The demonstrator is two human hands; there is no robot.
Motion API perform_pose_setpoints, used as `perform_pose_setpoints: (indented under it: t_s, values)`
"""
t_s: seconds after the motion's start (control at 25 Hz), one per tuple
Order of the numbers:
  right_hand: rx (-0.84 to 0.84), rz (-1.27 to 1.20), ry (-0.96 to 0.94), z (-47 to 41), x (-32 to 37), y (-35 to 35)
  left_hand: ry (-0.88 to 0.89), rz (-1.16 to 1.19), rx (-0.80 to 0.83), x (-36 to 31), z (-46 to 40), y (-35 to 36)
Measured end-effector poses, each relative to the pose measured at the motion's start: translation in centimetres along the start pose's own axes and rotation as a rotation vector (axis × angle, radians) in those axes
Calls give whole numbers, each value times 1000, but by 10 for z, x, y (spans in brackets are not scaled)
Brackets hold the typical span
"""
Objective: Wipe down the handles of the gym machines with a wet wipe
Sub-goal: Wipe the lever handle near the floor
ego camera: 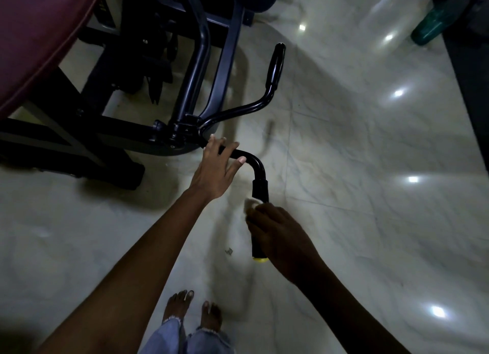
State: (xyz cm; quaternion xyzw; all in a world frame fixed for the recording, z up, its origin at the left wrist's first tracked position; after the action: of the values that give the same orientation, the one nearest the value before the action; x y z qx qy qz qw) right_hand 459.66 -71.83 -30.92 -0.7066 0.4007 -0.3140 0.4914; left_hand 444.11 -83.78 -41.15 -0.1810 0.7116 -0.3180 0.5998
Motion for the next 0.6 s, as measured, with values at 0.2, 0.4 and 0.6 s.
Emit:
perform_pose_setpoints:
  t_s: [0.2, 0.4, 0.6]
  values:
    - [61, 47, 30, -11, -3, 0, 24, -11, -4, 0, 1, -1]
    - [256, -9, -155, -9, 0, -10, 9, -9, 6, -1, 0, -4]
    - [284, 20, -171, -18, 7, -7, -15, -9, 29, -5, 0, -6]
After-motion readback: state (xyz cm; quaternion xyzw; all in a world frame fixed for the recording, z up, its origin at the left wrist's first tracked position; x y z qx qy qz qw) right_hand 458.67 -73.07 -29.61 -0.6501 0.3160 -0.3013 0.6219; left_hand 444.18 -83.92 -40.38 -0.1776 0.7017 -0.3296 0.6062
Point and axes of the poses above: each hand's wrist, its own z-axis away from the middle knuckle, its own y-axis out of the palm, x = y × z, the point moved 1 cm from there along -z, towards the middle knuckle, and after that the axes turned 12 degrees about -x, right-handed, at the moved point
